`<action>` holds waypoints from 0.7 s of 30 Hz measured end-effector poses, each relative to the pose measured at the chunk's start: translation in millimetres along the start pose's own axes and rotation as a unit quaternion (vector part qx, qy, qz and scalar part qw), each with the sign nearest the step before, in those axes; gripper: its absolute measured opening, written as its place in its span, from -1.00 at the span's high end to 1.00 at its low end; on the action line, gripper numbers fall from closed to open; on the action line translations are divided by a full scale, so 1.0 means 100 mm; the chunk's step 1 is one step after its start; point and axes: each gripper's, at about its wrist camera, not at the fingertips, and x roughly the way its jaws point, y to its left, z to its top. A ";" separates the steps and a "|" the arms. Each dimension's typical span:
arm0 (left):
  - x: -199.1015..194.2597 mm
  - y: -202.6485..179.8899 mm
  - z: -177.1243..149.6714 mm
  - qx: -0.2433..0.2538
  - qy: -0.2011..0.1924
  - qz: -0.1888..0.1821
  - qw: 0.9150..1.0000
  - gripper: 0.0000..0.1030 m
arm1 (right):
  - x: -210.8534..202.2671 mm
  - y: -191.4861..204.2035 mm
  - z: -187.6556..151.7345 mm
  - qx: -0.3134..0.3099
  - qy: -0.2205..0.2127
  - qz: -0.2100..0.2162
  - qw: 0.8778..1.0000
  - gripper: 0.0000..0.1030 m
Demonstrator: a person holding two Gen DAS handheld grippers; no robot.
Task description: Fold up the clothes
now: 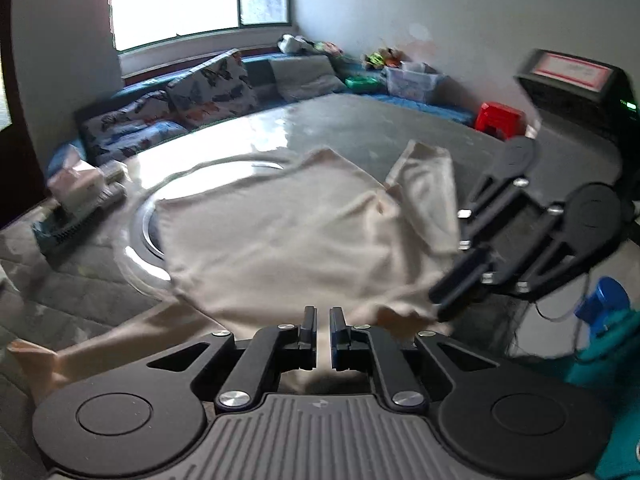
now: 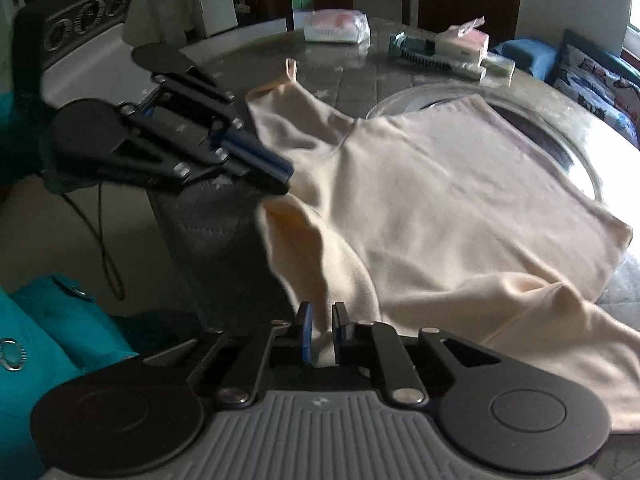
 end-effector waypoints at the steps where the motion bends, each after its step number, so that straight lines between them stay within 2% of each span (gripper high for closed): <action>1: 0.02 0.03 0.03 -0.007 -0.004 0.005 1.000 0.84 | -0.05 -0.03 0.01 0.003 -0.007 -0.004 1.000 0.80; 6: 0.27 0.23 0.16 -0.054 -0.004 0.030 0.998 0.84 | -0.30 -0.40 -0.03 0.057 -0.043 -0.080 0.994 0.78; 9: 0.45 0.38 0.24 -0.082 0.004 0.057 0.995 0.85 | -0.38 -0.82 -0.07 0.111 -0.054 -0.136 0.983 0.76; 12: 0.64 0.56 0.36 -0.102 0.012 0.095 0.990 0.84 | -0.39 -1.25 -0.09 0.154 -0.057 -0.175 0.971 0.74; 14: 0.76 0.69 0.44 -0.113 0.016 0.118 0.986 0.84 | -0.35 -1.50 -0.07 0.178 -0.063 -0.195 0.962 0.56; 17: 0.96 0.89 0.58 -0.131 0.022 0.144 0.981 0.71 | -0.20 -1.74 -0.01 0.199 -0.064 -0.201 0.957 0.55; 20: 1.17 1.08 0.70 -0.140 0.029 0.166 0.976 0.39 | -0.06 -1.98 0.05 0.220 -0.065 -0.206 0.951 0.43; 21: 1.25 1.12 0.73 -0.138 0.030 0.169 0.975 0.36 | -0.01 -2.06 0.06 0.227 -0.065 -0.207 0.949 0.43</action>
